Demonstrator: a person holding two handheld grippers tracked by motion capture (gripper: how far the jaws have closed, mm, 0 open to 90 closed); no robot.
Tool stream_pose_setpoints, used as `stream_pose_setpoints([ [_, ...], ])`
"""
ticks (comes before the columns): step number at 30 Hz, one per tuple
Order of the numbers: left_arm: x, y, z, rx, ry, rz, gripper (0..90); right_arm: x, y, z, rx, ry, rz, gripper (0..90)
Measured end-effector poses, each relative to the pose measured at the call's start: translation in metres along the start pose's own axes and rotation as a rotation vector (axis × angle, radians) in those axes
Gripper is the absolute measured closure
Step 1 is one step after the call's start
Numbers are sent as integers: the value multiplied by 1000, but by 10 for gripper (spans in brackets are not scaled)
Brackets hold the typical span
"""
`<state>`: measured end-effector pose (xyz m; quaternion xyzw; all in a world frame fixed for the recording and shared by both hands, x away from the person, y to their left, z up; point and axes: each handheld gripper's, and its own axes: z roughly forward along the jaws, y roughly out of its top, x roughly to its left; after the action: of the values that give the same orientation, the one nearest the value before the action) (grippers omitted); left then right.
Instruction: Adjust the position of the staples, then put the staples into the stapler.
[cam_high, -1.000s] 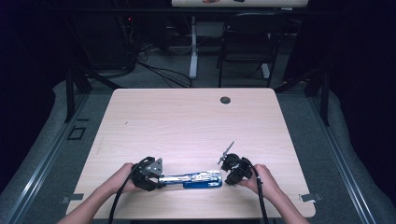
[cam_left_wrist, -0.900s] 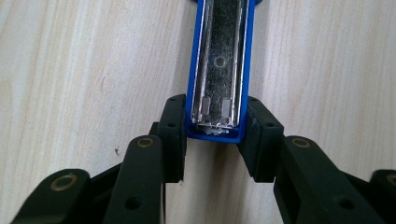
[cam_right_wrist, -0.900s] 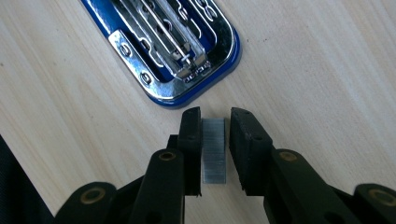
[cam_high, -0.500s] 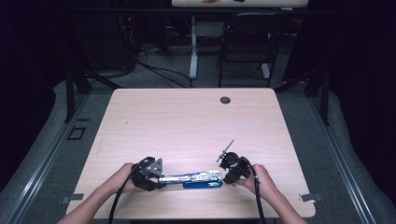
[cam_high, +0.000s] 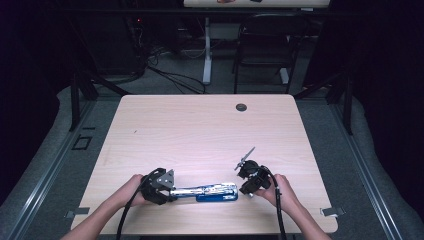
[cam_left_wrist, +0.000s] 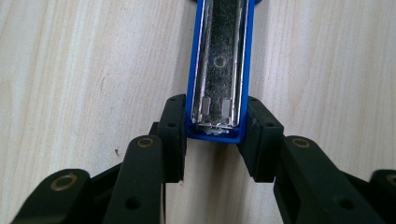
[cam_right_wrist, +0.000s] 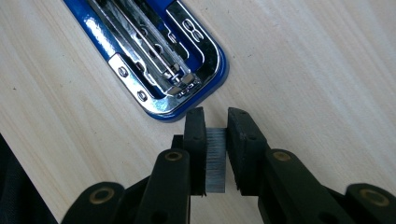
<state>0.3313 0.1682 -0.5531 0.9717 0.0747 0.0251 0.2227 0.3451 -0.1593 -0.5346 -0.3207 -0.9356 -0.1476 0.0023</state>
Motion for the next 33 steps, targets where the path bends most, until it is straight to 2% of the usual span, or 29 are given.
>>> stream_pose_setpoints([
  [4,0,0,0,0,0,1,649,-1,-1,-2,-21,1,9,784],
  [16,0,0,0,4,-1,1,650,-2,-1,-10,-46,-22,-13,784],
  [18,0,1,1,5,-1,3,650,-2,-2,-12,-73,-9,-6,784],
  [23,0,0,1,2,1,3,649,-5,-2,-16,-103,12,-8,784],
  [26,0,0,1,3,1,5,649,-7,-2,-19,-126,15,-3,784],
  [28,1,0,1,2,1,6,649,-7,-1,-20,-128,12,-6,784],
  [30,2,1,0,11,-17,12,649,-7,0,-22,-133,6,-10,784],
  [33,2,0,0,8,-14,15,650,-8,3,-23,-143,5,-17,784],
])
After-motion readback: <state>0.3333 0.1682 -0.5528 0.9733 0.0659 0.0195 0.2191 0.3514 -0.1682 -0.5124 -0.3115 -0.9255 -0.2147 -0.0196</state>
